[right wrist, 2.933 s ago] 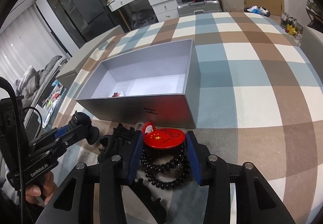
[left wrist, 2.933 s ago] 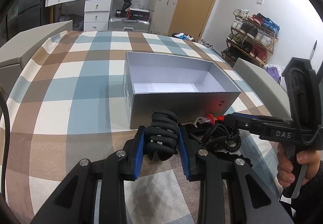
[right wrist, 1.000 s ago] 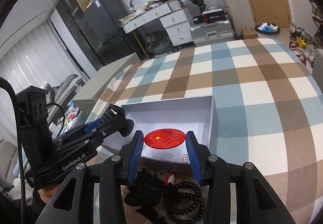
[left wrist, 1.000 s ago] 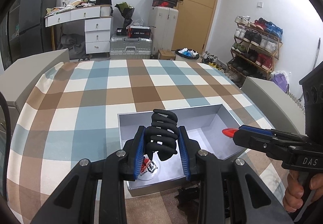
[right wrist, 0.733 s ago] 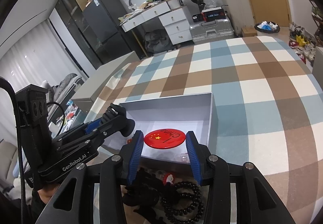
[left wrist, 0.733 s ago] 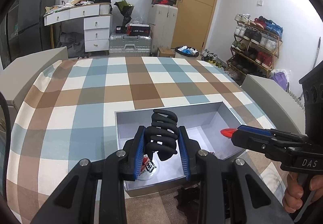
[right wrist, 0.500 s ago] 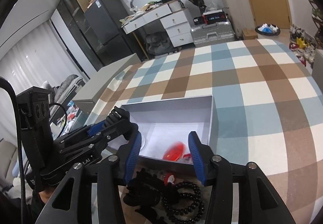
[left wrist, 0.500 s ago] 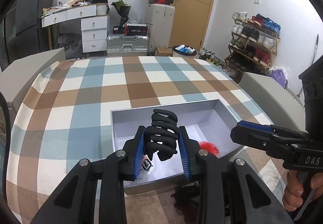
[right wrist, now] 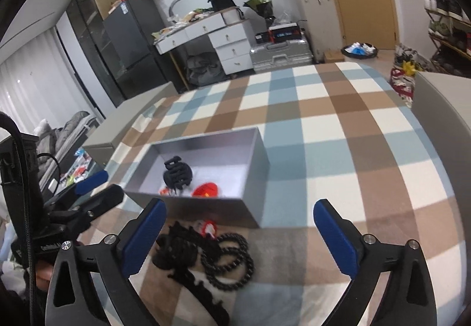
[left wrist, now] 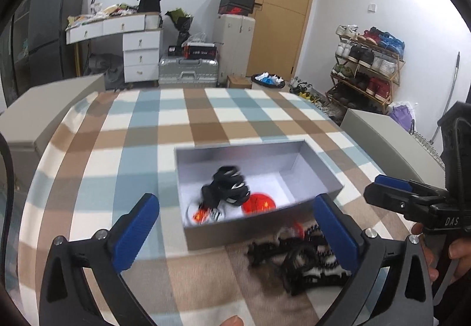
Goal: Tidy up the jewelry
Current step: 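Move both tools back over the remaining jewelry pile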
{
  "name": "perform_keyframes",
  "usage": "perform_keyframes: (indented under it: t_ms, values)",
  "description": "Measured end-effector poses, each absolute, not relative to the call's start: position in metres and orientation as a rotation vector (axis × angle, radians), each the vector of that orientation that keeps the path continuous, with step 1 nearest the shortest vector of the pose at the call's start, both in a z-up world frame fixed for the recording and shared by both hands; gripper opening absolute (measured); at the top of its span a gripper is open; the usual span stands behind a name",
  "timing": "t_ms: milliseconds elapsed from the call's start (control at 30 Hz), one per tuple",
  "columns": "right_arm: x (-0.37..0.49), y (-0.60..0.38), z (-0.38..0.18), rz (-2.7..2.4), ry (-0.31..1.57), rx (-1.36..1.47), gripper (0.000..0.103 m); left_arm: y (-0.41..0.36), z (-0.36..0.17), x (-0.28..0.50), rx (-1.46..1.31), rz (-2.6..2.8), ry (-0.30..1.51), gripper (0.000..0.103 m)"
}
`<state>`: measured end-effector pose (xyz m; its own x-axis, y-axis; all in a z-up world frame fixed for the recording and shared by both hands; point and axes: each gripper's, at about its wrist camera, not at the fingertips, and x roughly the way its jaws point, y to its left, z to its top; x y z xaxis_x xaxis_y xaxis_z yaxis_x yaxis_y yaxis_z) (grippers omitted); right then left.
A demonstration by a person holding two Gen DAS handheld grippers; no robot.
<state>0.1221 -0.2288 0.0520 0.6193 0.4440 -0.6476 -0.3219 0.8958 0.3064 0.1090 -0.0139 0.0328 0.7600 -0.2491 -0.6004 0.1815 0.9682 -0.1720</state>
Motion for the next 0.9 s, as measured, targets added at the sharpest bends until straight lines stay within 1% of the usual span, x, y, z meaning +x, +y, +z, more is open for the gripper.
perform_keyframes:
  t_ms: [333, 633, 700, 833, 900]
  values:
    - [0.111, -0.233, 0.02, 0.438, 0.912, 0.147, 0.101, -0.023, 0.006, 0.092, -0.095, -0.262, 0.758, 0.102]
    - [0.109, -0.228, 0.009, 0.473, 0.958, 0.135, 0.1, -0.042, -0.007, 0.094, -0.051, -0.328, 0.822, 0.1]
    - [0.11, -0.228, 0.008, 0.48, 0.965, 0.137, 0.096, -0.044, -0.009, 0.094, -0.059, -0.36, 0.833, 0.093]
    - [0.11, -0.228, 0.007, 0.483, 0.972, 0.134, 0.093, -0.048, -0.014, 0.098, -0.075, -0.392, 0.854, 0.085]
    - [0.11, -0.228, 0.007, 0.484, 0.969, 0.133, 0.092, -0.05, -0.015, 0.1, -0.076, -0.408, 0.862, 0.074]
